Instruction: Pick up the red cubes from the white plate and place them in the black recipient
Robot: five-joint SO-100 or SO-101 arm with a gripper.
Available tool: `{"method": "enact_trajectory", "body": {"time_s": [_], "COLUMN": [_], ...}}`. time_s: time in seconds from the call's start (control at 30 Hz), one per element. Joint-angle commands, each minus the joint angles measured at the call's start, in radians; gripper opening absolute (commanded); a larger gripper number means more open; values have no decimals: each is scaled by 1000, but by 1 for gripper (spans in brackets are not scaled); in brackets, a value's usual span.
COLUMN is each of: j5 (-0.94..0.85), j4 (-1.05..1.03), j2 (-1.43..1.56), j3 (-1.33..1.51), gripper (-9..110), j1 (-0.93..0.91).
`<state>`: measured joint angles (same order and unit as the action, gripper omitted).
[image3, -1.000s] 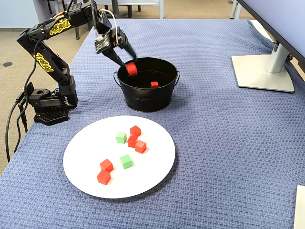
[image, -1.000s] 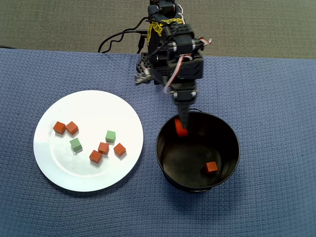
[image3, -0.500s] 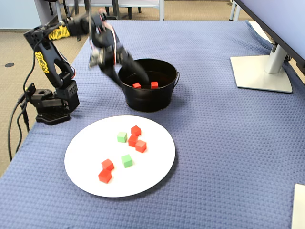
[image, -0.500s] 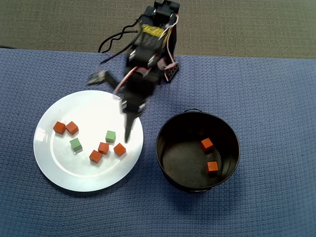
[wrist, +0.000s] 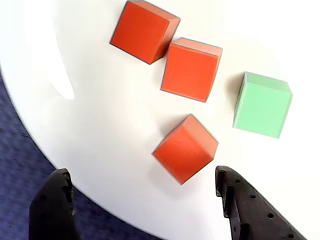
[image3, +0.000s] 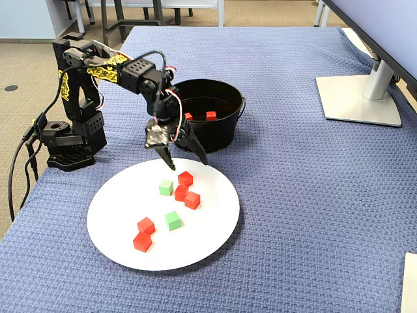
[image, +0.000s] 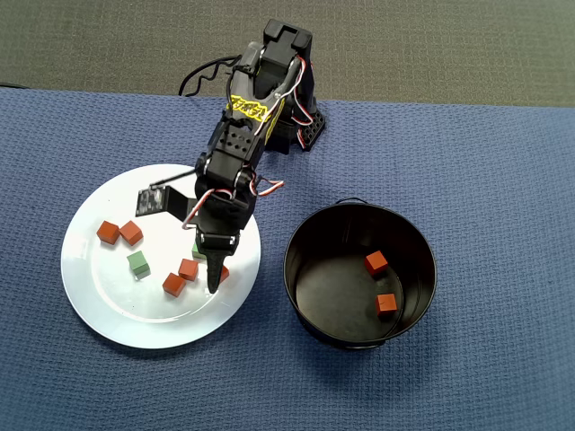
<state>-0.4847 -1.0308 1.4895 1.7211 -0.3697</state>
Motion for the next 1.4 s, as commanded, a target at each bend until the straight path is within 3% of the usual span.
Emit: {"method": "enact_trajectory", "body": {"time_s": [0.0, 0.4, 0.57, 1.37], "j5": [-118, -614, -713, -735], "j4": [31, 51, 48, 135], "j2": [3, 38, 38, -57], "j3": [-40, 28, 34, 9], "gripper": [31, 31, 30, 25], "j1": [43, 20, -11, -60]}}
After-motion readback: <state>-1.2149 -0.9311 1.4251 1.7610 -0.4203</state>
